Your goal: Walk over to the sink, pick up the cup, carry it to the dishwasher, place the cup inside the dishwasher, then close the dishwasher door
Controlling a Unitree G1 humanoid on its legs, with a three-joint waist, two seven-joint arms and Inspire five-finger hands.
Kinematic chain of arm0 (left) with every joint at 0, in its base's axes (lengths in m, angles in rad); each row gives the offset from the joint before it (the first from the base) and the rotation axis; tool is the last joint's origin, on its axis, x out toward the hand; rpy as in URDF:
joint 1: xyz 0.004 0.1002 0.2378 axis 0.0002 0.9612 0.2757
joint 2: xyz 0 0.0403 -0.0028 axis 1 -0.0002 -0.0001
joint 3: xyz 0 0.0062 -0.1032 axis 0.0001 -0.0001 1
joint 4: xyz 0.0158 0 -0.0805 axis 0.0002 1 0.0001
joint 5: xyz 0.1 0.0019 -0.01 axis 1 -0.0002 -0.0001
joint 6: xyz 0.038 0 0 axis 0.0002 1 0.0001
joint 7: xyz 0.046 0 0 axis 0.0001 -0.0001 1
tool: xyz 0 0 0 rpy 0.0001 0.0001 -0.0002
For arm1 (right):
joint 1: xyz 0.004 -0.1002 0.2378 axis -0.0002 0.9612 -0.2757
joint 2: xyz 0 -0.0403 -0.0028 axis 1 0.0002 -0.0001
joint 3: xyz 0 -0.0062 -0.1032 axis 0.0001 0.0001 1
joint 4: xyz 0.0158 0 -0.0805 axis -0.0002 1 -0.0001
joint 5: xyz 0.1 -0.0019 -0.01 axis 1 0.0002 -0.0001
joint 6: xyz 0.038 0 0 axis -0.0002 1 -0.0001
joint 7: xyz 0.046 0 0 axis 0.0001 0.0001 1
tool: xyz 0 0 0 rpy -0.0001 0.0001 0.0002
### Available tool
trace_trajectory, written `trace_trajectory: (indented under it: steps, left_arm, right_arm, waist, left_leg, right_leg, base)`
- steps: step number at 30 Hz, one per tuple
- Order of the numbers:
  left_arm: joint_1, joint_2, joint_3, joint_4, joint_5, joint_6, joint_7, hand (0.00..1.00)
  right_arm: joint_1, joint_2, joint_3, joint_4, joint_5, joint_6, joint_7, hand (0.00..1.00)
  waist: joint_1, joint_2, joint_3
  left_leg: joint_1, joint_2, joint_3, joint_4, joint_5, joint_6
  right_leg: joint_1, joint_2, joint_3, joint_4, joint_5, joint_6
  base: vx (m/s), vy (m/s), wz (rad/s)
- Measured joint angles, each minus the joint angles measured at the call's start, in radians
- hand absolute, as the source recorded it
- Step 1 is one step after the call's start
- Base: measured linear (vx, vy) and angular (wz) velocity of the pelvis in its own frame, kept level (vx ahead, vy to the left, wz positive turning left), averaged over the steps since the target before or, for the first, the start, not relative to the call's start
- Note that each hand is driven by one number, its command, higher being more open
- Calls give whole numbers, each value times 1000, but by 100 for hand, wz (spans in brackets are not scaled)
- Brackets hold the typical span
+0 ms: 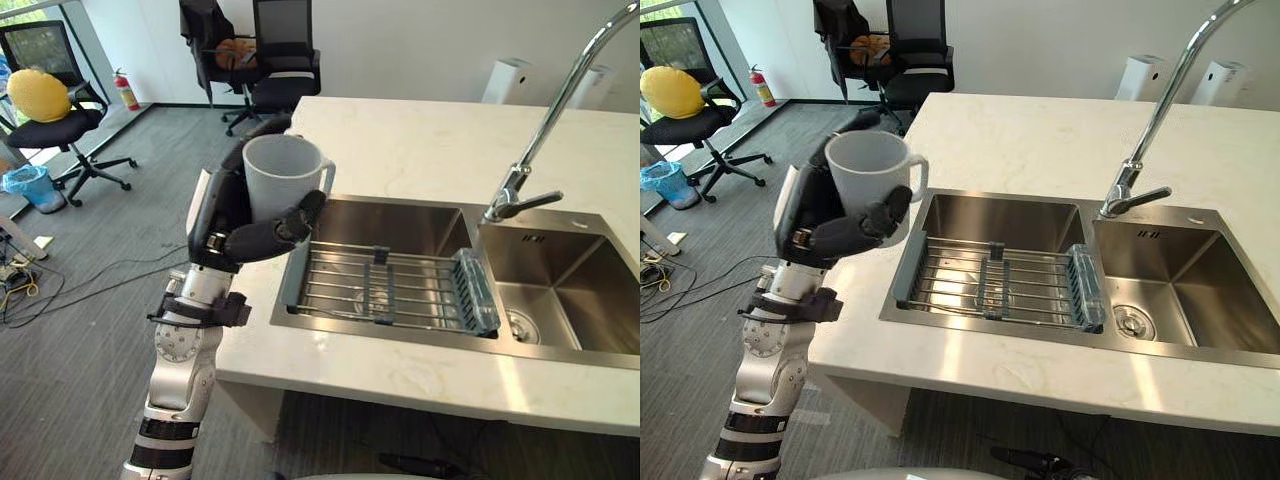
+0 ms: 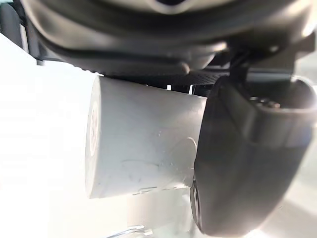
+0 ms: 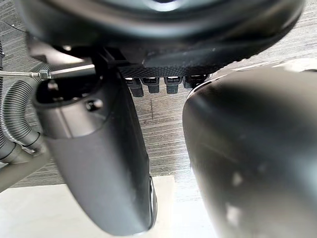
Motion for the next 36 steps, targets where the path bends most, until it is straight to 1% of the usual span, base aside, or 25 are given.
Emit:
trace_trajectory:
  steps: [6, 9, 14, 22, 28, 31, 32, 33, 34, 35, 36]
  left_arm:
    - [7, -30, 48, -110, -25, -41, 13, 0]
    - [7, -31, 82, -140, -25, -43, 32, 0]
    - [7, -31, 113, -163, -23, -41, 52, 0]
    - [13, -31, 113, -167, -21, -16, 63, 0]
    - [69, -31, 112, -167, -14, -5, 66, 0]
    - [98, -32, 114, -169, -11, 0, 71, 0]
    - [112, -35, 114, -171, -10, 3, 70, 0]
    - [158, -54, 125, -188, 13, 16, 68, 0]
    - [210, -81, 154, -214, 37, 32, 66, 0]
    - [229, -90, 165, -219, 49, 33, 67, 0]
    - [263, -105, 184, -224, 70, 37, 71, 0]
  right_arm:
    - [-1, 0, -5, 0, 0, 7, 1, 100]
    - [0, -1, -7, 0, -1, 9, 3, 100]
    - [6, -1, -17, 1, -2, 9, 3, 100]
    - [10, 7, -56, 4, -12, 8, 2, 100]
    - [15, 11, -76, 9, -17, 3, 3, 100]
    - [18, 11, -77, 17, -72, -6, 22, 100]
    - [20, 11, -77, 20, -95, -10, 35, 100]
    - [21, 9, -76, 22, -151, -13, 60, 100]
    - [21, 7, -75, 20, -179, -13, 71, 100]
    - [22, 6, -75, 20, -190, -13, 75, 100]
    - [27, 1, -75, 19, -208, -9, 87, 100]
  waist:
    - [8, 6, -6]
    - [11, 6, -8]
    - [19, 3, -10]
    - [20, 2, -12]
    - [22, 5, -13]
    - [31, 9, -15]
    - [38, 10, -15]
    - [42, 13, -14]
    - [48, 22, -7]
    - [52, 22, -7]
    - [65, 32, 4]
  left_leg:
    - [-9, 16, -3, -1, 17, 0]
    - [-11, 15, -9, -1, 20, 2]
    - [-24, 5, -21, -1, 23, 7]
    - [-32, -1, -24, -1, 28, 13]
    - [-29, 3, -23, -1, 28, 12]
    - [-26, 2, -25, 0, 29, 12]
    - [-27, 1, -30, 0, 29, 13]
    - [-45, -5, -73, 0, 36, 17]
    - [-68, -10, -116, 0, 52, 20]
    - [-80, -13, -136, 0, 59, 21]
    - [-106, -16, -180, 0, 76, 22]
  right_leg:
    - [-16, 10, 2, 14, 4, -12]
    - [-17, 9, -3, 13, 5, -11]
    - [-18, 4, -16, 3, 16, -3]
    - [-17, 2, -20, -7, 26, 0]
    - [-14, 6, -18, -7, 27, -2]
    - [-9, 5, -20, -6, 27, -2]
    - [-7, 5, -25, -6, 26, -3]
    - [0, 5, -67, -7, 24, -3]
    - [1, 6, -113, -5, 20, -2]
    - [1, 7, -133, -3, 18, -2]
    - [2, 11, -177, -1, 14, -4]
  base:
    - [-84, -11, 0]
    - [-82, 11, 5]
    - [-31, 18, 8]
    - [2, 3, 2]
    - [0, 0, 0]
    - [-8, -1, 1]
    - [-35, -11, 44]
    - [-37, -20, 85]
    - [-44, -24, 102]
    - [-65, -39, 109]
    - [-93, -54, 116]
